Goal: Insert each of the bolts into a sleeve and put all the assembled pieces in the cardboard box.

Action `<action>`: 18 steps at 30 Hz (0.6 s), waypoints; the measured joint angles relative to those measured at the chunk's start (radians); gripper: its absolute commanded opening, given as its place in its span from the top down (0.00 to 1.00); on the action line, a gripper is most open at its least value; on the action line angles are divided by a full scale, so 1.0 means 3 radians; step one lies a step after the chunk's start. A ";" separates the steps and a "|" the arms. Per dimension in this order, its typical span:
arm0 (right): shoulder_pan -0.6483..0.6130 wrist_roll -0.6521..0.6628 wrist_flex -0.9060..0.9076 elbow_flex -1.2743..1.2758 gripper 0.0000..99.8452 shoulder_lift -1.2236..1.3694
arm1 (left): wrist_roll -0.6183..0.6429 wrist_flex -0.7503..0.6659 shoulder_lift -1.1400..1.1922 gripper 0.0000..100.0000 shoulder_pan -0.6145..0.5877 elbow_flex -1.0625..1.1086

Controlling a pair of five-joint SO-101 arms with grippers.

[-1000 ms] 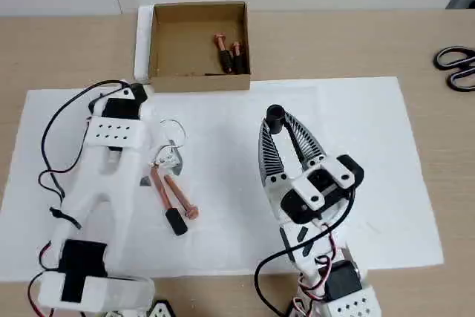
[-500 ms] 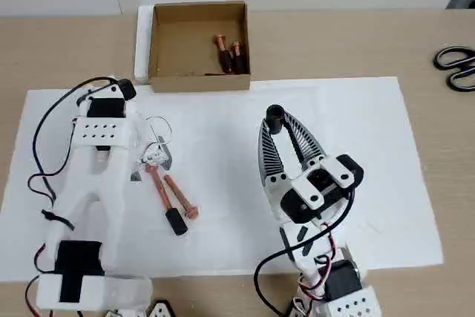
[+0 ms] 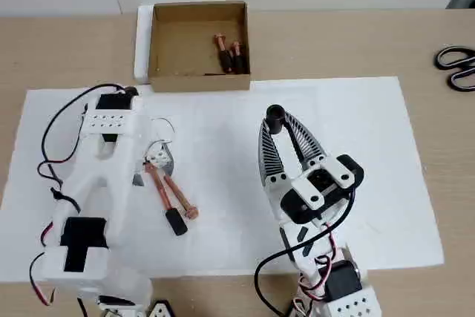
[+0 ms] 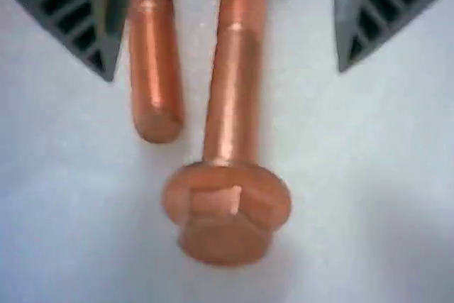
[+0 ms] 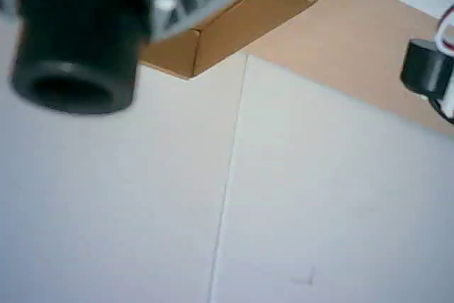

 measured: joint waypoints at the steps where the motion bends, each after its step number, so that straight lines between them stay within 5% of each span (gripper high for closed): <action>1: 0.0000 0.0000 0.0000 0.0000 1.00 0.0000 | 0.0005 0.0000 0.0000 0.81 0.0000 0.0000; 18: 0.0000 0.0000 0.0118 0.0000 1.00 0.0000 | 0.0005 -0.0061 0.0148 0.81 -0.0005 0.0000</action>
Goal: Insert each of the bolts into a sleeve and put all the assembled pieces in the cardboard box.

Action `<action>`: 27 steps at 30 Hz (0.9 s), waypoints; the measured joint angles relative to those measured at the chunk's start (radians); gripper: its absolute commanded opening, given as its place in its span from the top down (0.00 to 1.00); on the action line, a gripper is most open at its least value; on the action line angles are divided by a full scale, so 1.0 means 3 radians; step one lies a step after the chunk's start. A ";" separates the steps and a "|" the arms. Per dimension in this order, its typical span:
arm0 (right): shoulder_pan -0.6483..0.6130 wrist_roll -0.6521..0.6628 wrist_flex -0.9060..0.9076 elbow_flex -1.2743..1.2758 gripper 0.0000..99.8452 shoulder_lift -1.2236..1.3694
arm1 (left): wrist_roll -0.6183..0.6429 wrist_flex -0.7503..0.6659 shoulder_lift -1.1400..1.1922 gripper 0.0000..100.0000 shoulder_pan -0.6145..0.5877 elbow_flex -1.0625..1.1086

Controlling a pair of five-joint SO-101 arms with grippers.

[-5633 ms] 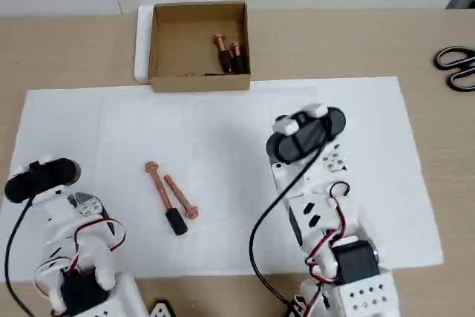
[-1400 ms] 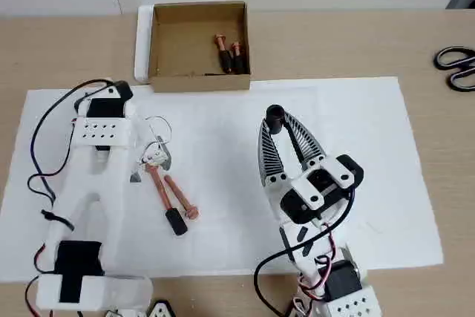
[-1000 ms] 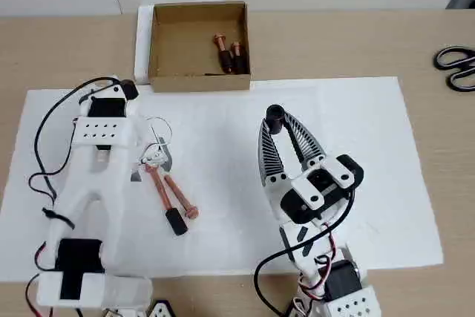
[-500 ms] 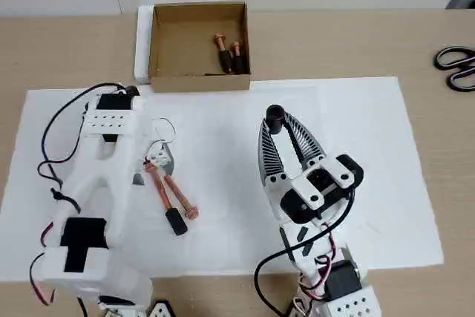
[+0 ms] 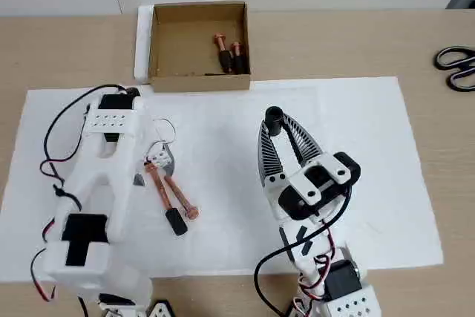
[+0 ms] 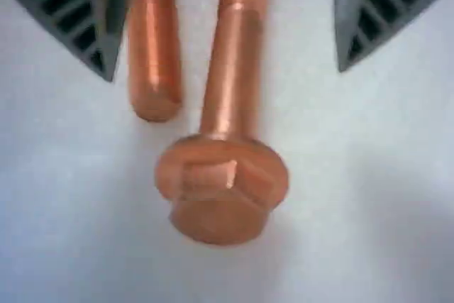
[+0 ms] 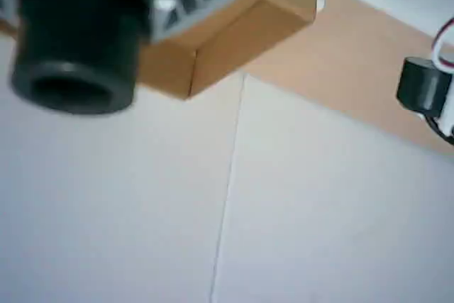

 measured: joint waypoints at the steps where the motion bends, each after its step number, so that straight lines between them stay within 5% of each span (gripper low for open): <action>1: 0.0000 0.0000 0.0000 0.0000 1.00 0.0000 | 0.0000 -0.0010 0.0061 0.81 0.0000 0.0000; 12: 0.0000 0.0000 0.0005 0.0000 1.00 0.0000 | 0.0118 -0.0036 0.0240 0.82 0.0005 -0.0010; 17: 0.0000 0.0000 0.0005 0.0000 1.00 0.0000 | 0.0118 -0.0138 0.0240 1.00 0.0026 -0.0015; 27: 0.0000 0.0000 0.0015 0.0000 1.00 0.0000 | 0.0123 -0.0414 0.0245 0.99 0.0005 -0.0026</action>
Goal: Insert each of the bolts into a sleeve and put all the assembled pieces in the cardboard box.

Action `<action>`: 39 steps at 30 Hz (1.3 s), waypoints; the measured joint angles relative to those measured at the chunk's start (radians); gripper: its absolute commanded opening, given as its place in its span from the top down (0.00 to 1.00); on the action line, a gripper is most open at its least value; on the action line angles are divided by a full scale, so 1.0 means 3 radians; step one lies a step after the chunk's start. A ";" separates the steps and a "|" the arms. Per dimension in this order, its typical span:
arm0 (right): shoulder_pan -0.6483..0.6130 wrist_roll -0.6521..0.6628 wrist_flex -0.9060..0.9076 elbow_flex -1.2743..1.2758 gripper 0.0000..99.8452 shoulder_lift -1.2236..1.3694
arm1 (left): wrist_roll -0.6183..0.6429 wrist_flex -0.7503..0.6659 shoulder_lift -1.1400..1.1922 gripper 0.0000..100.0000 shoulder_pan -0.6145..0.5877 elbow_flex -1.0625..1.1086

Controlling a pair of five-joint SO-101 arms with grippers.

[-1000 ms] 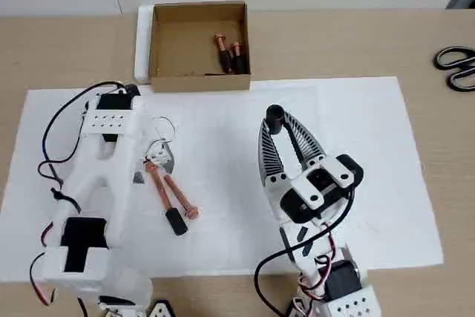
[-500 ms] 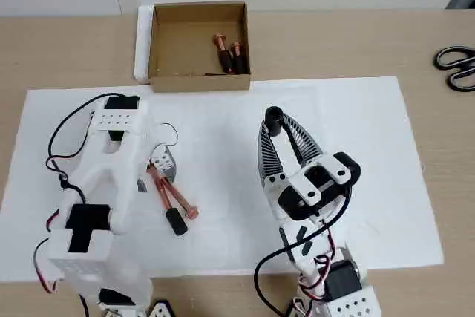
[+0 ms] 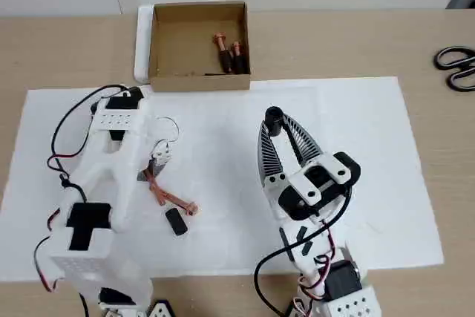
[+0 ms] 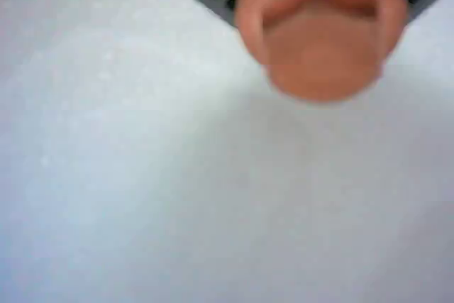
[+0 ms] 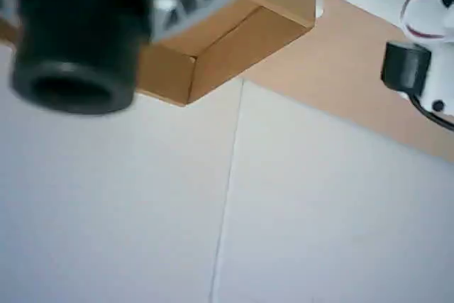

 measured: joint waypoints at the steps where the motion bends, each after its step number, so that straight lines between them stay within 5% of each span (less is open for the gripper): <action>1: 0.0000 0.0000 0.0000 0.0000 1.00 0.0000 | 0.0005 0.0000 0.0000 0.99 0.0000 0.0000; 11: 0.0000 0.0000 0.0000 0.0000 1.00 0.0000 | 0.0000 0.0026 0.0000 0.99 0.0000 -0.0026; 24: 0.0000 0.0000 0.0000 0.0000 1.00 0.0000 | 0.0000 0.0808 0.0000 0.99 0.0000 -0.1054; 39: 0.0026 0.0000 0.0000 0.0000 1.00 0.0000 | 0.0010 0.1002 -0.0051 0.99 0.0041 -0.1084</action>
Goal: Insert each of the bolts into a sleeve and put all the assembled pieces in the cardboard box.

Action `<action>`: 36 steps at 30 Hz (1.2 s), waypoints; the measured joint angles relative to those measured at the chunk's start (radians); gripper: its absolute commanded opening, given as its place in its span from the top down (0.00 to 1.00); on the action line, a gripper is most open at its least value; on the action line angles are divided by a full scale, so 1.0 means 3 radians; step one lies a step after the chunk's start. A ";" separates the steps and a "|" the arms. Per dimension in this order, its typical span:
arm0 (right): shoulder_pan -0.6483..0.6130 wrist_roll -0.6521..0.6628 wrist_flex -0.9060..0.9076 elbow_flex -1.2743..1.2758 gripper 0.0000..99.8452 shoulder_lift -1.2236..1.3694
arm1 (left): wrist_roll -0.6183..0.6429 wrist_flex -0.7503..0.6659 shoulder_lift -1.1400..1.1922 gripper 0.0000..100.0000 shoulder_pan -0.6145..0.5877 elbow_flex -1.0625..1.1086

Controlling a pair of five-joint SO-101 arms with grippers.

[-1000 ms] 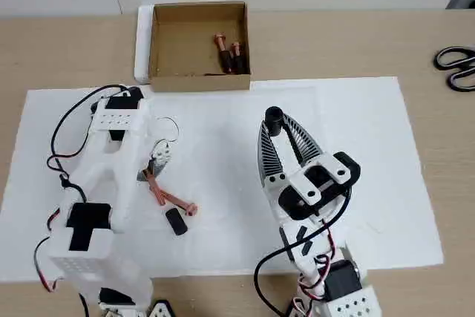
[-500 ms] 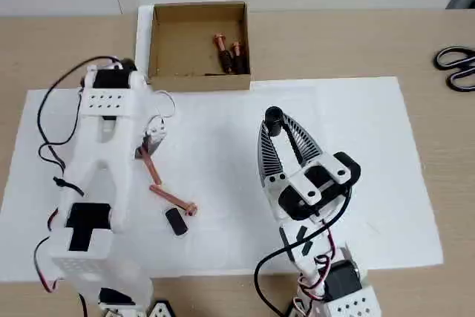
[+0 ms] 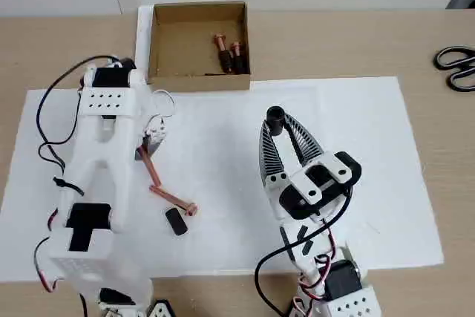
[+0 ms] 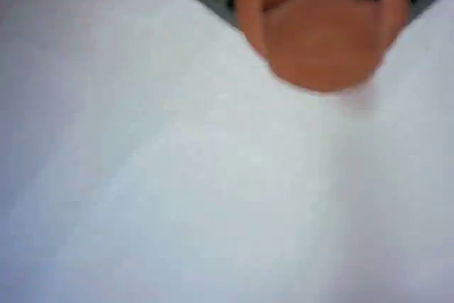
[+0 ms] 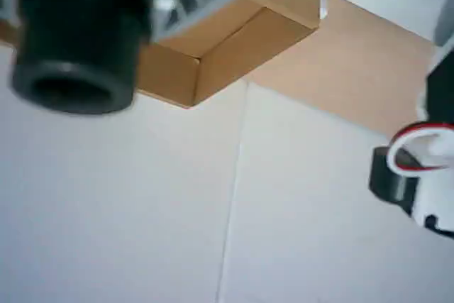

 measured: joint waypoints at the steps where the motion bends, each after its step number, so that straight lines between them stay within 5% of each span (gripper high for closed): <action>1: 0.0000 0.0000 0.0000 0.0000 1.00 0.0000 | 0.0000 0.0036 -0.0072 0.99 0.0046 0.0000; 12: 0.0000 0.0000 0.0000 0.0000 1.00 0.0000 | 0.0000 0.0087 -0.1238 0.99 0.0634 0.0000; 23: 0.0000 0.0000 0.0010 0.0000 1.00 0.0000 | 0.0005 -0.0404 -0.2199 0.99 0.0655 0.0890; 29: 0.0000 0.0000 0.0010 0.0000 1.00 0.0000 | -0.0159 -0.1089 -0.3069 0.99 0.0655 0.1570; 36: -0.0005 0.0000 0.0010 0.0000 1.00 0.0000 | -0.0823 -0.2562 -0.4097 0.99 0.0660 0.2450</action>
